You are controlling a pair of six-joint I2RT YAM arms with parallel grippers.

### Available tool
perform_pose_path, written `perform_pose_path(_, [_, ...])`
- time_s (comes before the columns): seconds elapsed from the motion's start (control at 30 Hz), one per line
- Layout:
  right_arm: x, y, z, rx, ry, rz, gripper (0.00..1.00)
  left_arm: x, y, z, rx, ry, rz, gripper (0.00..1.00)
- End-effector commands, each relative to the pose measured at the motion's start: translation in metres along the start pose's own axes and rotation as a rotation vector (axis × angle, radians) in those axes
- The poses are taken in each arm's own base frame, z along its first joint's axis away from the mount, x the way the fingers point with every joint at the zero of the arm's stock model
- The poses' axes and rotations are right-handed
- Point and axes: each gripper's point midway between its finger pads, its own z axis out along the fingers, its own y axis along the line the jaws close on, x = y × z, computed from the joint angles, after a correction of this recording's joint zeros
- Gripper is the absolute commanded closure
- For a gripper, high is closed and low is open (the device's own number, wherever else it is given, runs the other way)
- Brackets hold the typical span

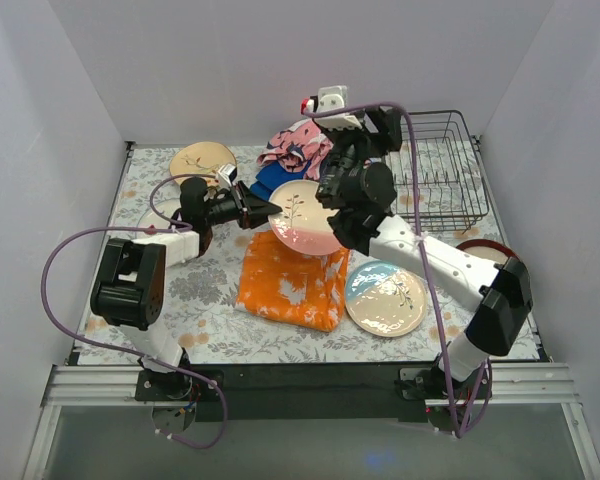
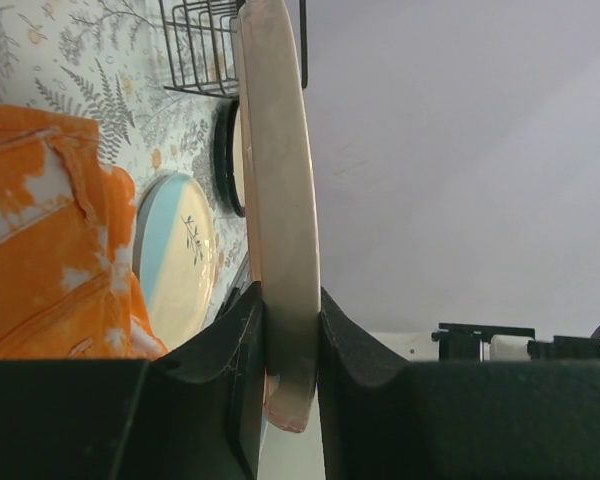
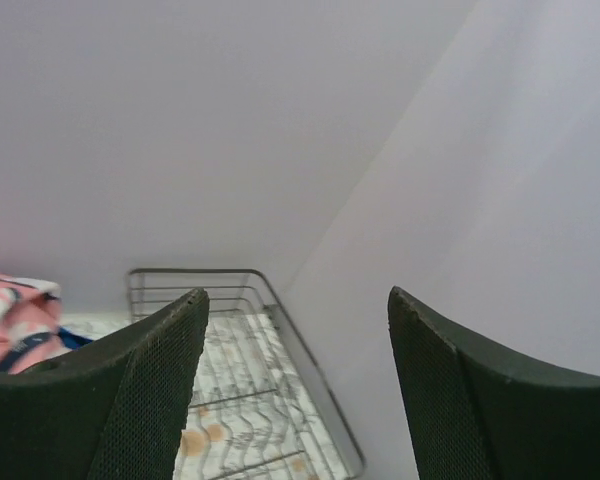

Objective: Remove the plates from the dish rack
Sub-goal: Place the plate at the center of the board.

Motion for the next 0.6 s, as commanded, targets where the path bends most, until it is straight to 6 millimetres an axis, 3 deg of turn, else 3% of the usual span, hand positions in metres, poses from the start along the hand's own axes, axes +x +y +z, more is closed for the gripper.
perform_pose_path(0.0, [-0.045, 0.007, 0.011, -0.179, -0.101, 0.358, 0.22, 0.015, -0.061, -0.007, 0.107, -0.002, 0.055, 1.00])
perform_pose_path(0.03, [-0.052, 0.012, 0.010, -0.225, -0.128, 0.379, 0.22, 0.021, -0.060, -0.003, 0.102, 0.007, 0.068, 1.00])
perform_pose_path(0.07, [-0.046, 0.022, 0.010, -0.287, -0.108, 0.351, 0.22, 0.023, -0.059, 0.000, 0.094, 0.002, 0.075, 1.00])
perform_pose_path(0.1, [-0.047, 0.027, 0.009, -0.341, -0.089, 0.459, 0.22, 0.027, -0.060, 0.004, 0.091, 0.005, 0.085, 1.00])
perform_pose_path(0.13, [-0.056, 0.043, 0.004, -0.475, -0.124, 0.505, 0.22, 0.037, -0.059, 0.010, 0.090, 0.027, 0.097, 1.00])
perform_pose_path(0.17, [-0.029, 0.057, 0.009, -0.579, -0.055, 0.455, 0.22, 0.042, -0.062, 0.014, 0.098, 0.034, 0.107, 1.00])
perform_pose_path(0.2, [-0.024, 0.063, 0.005, -0.678, -0.001, 0.596, 0.22, 0.047, -0.061, 0.016, 0.099, 0.044, 0.106, 1.00])
perform_pose_path(0.23, [-0.018, 0.076, -0.006, -0.841, 0.014, 0.629, 0.23, 0.056, -0.064, 0.021, 0.108, 0.061, 0.115, 1.00])
perform_pose_path(0.27, [0.007, 0.067, 0.013, -0.827, 0.064, 0.670, 0.23, 0.059, -0.063, 0.022, 0.106, 0.063, 0.131, 1.00])
perform_pose_path(0.33, [0.040, 0.056, 0.017, -0.911, 0.141, 0.803, 0.23, 0.068, -0.058, 0.028, 0.086, 0.055, 0.139, 1.00])
perform_pose_path(0.4, [0.051, 0.041, 0.017, -0.956, 0.166, 0.885, 0.24, 0.071, -0.051, 0.033, 0.064, 0.041, 0.171, 1.00])
perform_pose_path(0.43, [0.070, 0.040, 0.017, -0.998, 0.206, 0.937, 0.24, 0.079, -0.046, 0.035, 0.056, 0.054, 0.170, 1.00])
perform_pose_path(0.57, [0.093, 0.024, 0.005, -1.115, 0.239, 1.096, 0.26, 0.096, -0.021, 0.045, 0.030, 0.058, 0.163, 1.00])
